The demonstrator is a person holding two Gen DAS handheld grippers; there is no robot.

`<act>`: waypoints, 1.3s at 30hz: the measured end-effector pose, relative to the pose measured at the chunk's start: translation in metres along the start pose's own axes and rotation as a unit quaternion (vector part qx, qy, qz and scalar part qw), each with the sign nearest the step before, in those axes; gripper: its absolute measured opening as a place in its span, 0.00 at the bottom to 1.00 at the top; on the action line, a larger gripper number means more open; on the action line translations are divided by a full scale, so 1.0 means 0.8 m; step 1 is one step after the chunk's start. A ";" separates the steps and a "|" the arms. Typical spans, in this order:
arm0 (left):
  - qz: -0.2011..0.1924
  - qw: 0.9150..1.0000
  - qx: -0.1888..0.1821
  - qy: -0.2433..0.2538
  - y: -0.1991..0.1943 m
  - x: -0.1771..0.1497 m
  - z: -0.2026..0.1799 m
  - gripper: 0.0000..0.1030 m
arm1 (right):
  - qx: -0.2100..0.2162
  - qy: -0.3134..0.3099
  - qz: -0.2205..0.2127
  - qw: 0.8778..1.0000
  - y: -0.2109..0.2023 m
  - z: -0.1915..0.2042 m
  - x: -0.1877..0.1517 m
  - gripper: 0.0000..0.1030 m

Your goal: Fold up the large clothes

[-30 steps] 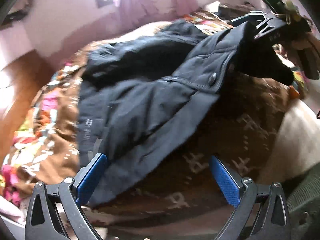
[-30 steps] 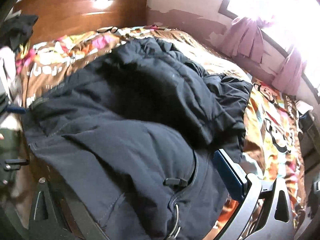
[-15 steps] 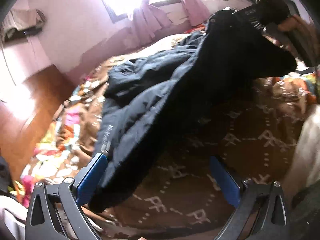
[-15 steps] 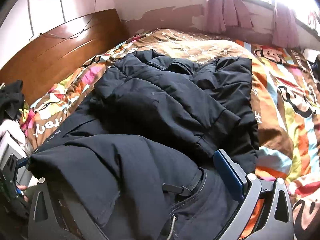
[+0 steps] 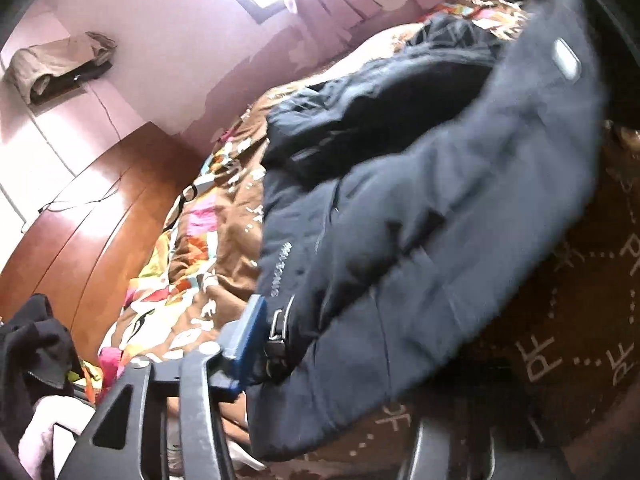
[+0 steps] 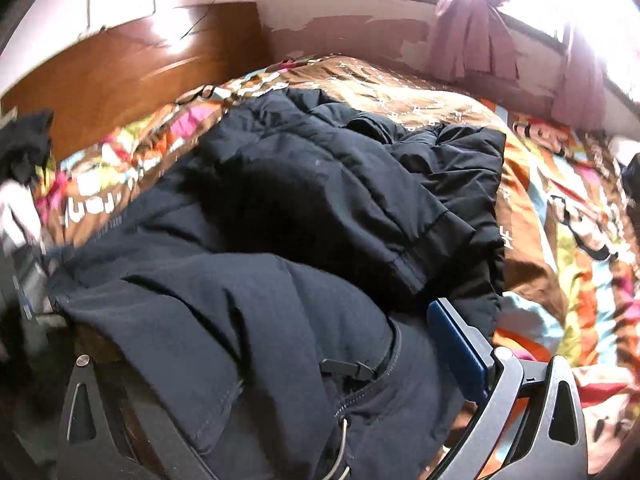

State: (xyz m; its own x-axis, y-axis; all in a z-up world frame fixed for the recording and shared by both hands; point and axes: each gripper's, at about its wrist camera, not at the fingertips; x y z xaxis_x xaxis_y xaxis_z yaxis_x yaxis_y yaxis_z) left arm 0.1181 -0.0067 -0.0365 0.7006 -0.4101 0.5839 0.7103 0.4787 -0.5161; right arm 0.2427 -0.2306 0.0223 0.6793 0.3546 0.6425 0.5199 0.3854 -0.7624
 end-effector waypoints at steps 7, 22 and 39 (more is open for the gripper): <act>-0.041 0.999 -0.014 -0.001 -0.006 0.029 0.023 0.31 | -0.078 -0.107 0.033 0.991 -0.006 0.069 -0.083 0.98; -0.106 0.994 -0.007 -0.020 -0.023 0.091 0.058 0.28 | -0.287 -0.155 0.057 0.943 0.025 0.102 -0.116 0.98; -0.073 0.971 -0.019 -0.225 -0.027 0.033 0.073 0.12 | -0.265 -0.023 -0.124 0.956 -0.068 0.087 -0.099 0.14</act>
Point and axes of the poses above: each gripper's, at about its wrist camera, not at the fingertips, and y roughly the way its jaws point, z to its left, x to its top, and after that the axes turned 8 degrees about x, right-handed
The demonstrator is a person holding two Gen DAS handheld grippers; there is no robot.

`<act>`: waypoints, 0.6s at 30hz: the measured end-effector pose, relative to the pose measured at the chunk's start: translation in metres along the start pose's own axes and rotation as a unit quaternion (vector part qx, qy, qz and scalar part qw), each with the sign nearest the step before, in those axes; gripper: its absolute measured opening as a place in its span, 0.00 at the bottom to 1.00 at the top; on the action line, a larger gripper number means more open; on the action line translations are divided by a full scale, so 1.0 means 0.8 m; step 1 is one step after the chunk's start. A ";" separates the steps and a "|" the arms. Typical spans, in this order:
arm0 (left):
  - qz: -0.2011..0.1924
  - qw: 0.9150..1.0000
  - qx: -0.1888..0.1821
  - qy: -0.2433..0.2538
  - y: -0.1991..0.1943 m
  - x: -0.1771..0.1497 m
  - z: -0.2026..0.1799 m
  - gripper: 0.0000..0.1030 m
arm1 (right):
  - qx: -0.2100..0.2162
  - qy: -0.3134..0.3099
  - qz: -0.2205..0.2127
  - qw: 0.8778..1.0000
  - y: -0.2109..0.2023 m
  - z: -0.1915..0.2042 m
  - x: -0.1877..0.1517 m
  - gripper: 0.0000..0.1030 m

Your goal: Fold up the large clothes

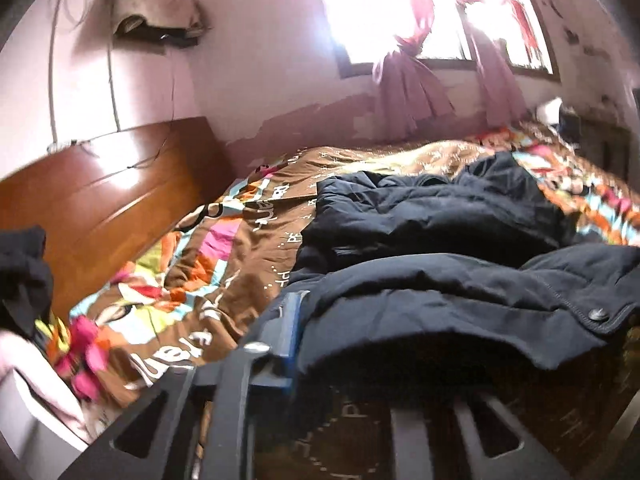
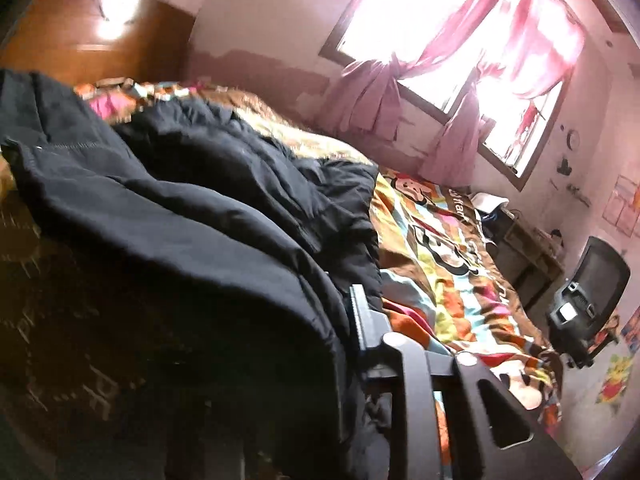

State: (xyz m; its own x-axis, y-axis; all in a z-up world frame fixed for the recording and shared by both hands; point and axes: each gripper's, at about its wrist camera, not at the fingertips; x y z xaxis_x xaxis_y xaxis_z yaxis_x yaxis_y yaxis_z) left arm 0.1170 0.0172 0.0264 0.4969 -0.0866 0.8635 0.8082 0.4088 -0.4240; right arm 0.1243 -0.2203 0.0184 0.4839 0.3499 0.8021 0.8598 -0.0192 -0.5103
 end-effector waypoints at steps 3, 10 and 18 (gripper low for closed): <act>-0.007 1.000 -0.010 -0.017 -0.007 0.006 0.008 0.10 | 0.020 0.019 -0.041 0.999 -0.030 0.004 -0.001 0.11; -0.049 0.997 -0.032 -0.047 -0.044 0.028 0.042 0.07 | 0.019 0.038 -0.117 0.992 -0.070 -0.011 0.009 0.08; -0.110 0.992 -0.038 -0.058 -0.111 0.053 0.083 0.07 | 0.010 0.032 -0.198 0.980 -0.150 -0.021 0.035 0.08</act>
Point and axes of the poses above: each gripper's, at about its wrist camera, not at the fingertips, and y roughly the way its jaws point, z to its left, x to its top, and after that the axes turned 8 degrees about x, right-handed
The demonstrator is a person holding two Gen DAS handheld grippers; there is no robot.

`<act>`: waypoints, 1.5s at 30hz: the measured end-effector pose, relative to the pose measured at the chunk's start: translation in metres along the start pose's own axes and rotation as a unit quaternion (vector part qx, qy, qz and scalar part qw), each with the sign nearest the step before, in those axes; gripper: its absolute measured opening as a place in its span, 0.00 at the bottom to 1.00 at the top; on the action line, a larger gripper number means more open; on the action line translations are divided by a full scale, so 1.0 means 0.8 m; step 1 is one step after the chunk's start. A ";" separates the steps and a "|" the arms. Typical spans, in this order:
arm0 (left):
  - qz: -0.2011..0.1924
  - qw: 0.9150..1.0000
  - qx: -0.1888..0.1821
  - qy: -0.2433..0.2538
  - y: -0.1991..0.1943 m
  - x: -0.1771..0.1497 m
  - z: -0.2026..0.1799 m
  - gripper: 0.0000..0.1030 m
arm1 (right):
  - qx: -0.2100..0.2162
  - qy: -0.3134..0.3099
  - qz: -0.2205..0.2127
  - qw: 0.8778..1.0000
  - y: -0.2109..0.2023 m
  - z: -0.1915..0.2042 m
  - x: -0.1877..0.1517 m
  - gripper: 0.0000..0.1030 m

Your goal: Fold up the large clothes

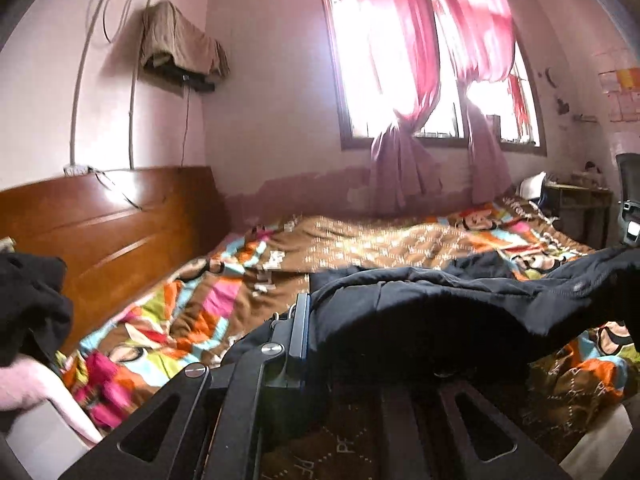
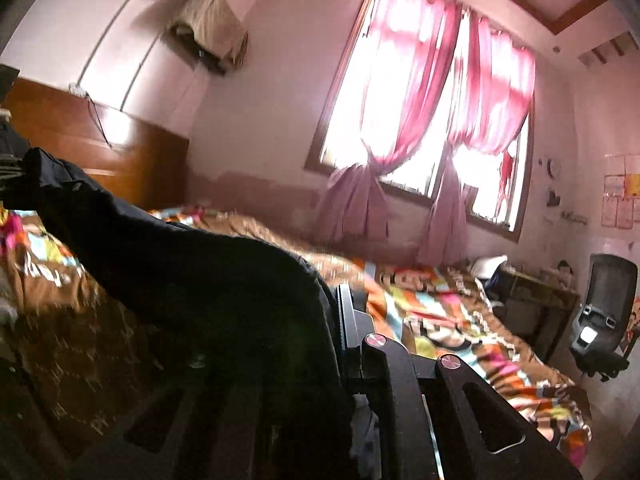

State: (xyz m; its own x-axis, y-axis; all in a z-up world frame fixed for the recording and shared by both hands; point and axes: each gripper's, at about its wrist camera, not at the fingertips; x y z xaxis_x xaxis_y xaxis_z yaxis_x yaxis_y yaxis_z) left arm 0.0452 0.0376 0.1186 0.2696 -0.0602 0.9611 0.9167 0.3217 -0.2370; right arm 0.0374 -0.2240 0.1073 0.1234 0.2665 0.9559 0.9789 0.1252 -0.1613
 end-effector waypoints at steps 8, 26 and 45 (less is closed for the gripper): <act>-0.026 1.000 -0.007 -0.013 -0.057 0.020 0.024 0.06 | 0.006 0.004 -0.033 0.999 -0.054 0.001 0.030 0.07; -0.014 0.999 -0.020 0.021 -0.016 0.053 -0.006 0.06 | 0.024 0.047 -0.027 0.998 0.020 -0.040 0.030 0.07; 0.066 0.993 -0.041 0.086 0.169 0.053 -0.056 0.07 | 0.024 0.045 0.079 0.996 0.229 -0.043 0.005 0.08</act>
Point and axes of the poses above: each gripper's, at about its wrist camera, not at the fingertips, and y roughly the way its jaws point, z to its left, x to its top, and after that the axes turned 8 degrees about x, right-handed
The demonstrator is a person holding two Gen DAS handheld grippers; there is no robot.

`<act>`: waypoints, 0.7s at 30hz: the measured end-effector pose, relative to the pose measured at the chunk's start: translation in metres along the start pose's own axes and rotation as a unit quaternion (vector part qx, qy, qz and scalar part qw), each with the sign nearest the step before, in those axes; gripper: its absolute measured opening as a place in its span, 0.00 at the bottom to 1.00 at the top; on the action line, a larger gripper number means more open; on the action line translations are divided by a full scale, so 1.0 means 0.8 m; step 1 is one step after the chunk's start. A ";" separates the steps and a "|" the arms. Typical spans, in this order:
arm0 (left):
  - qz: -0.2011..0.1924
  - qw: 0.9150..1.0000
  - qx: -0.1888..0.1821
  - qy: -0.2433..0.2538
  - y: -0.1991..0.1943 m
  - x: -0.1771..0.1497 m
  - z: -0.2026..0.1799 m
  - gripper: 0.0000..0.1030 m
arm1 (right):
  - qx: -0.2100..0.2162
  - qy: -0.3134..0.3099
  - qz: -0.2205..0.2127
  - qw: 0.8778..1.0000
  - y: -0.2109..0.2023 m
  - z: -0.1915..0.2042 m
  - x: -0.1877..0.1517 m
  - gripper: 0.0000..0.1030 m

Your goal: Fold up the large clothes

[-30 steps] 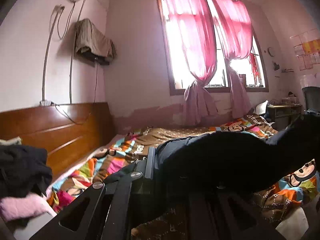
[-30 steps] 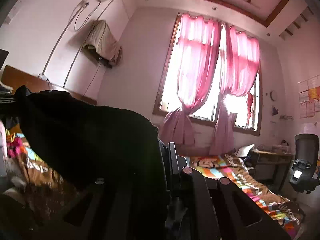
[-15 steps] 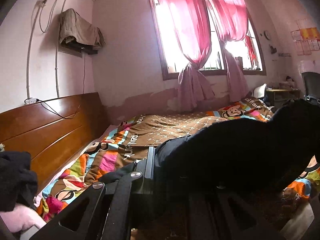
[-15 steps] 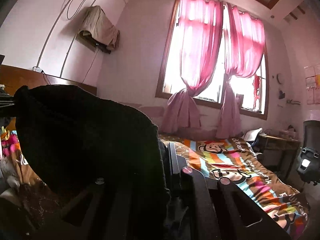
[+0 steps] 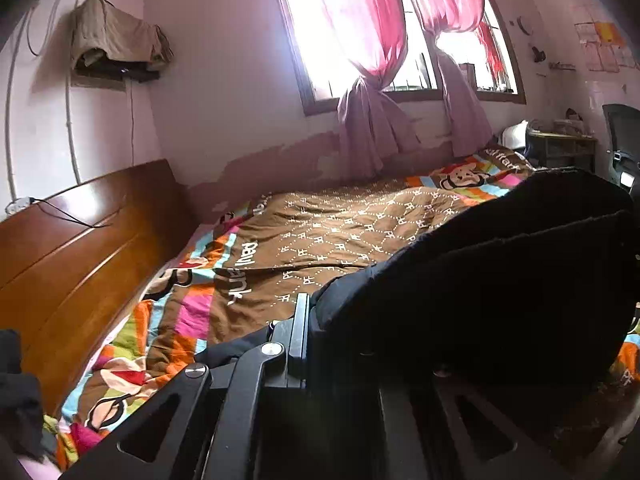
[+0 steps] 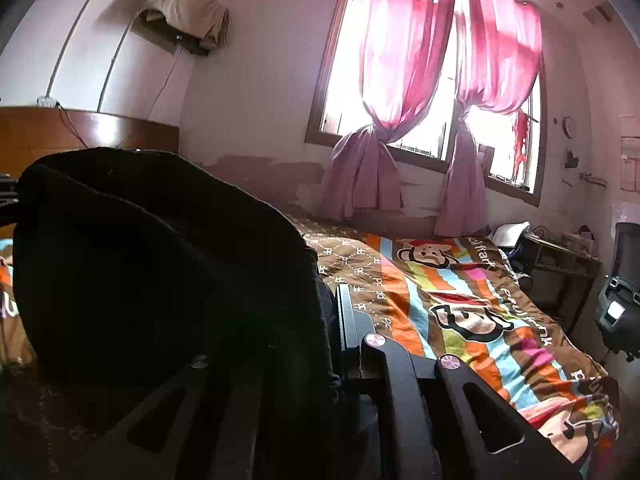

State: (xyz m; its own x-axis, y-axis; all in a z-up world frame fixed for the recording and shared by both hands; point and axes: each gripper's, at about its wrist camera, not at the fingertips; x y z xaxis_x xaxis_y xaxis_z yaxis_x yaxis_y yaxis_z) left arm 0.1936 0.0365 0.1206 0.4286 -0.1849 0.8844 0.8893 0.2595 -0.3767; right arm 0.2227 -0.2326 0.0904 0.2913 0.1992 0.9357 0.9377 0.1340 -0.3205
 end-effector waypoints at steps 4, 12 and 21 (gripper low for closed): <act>0.009 1.000 -0.001 0.009 0.048 0.009 -0.009 0.07 | -0.006 -0.009 0.011 1.000 0.051 0.001 0.008 0.08; 0.078 0.997 -0.023 0.000 0.163 0.015 -0.024 0.07 | -0.017 -0.036 0.054 0.998 0.157 0.012 0.015 0.08; 0.142 0.989 -0.035 -0.022 0.210 -0.015 -0.025 0.16 | -0.017 -0.041 0.128 0.991 0.229 0.024 0.002 0.24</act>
State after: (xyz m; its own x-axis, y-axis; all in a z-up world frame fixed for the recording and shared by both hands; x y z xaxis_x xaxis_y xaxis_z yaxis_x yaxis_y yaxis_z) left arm 0.3408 0.0631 0.0410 0.6565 -0.0726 0.7508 0.7436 0.2293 -0.6280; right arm 0.3916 -0.1887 0.0301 0.5064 0.3000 0.8084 0.8409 0.0356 -0.5400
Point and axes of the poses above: each gripper's, at about its wrist camera, not at the fingertips, and y roughly the way its jaws point, z to its left, x to its top, and after that the axes turned 8 degrees about x, right-handed
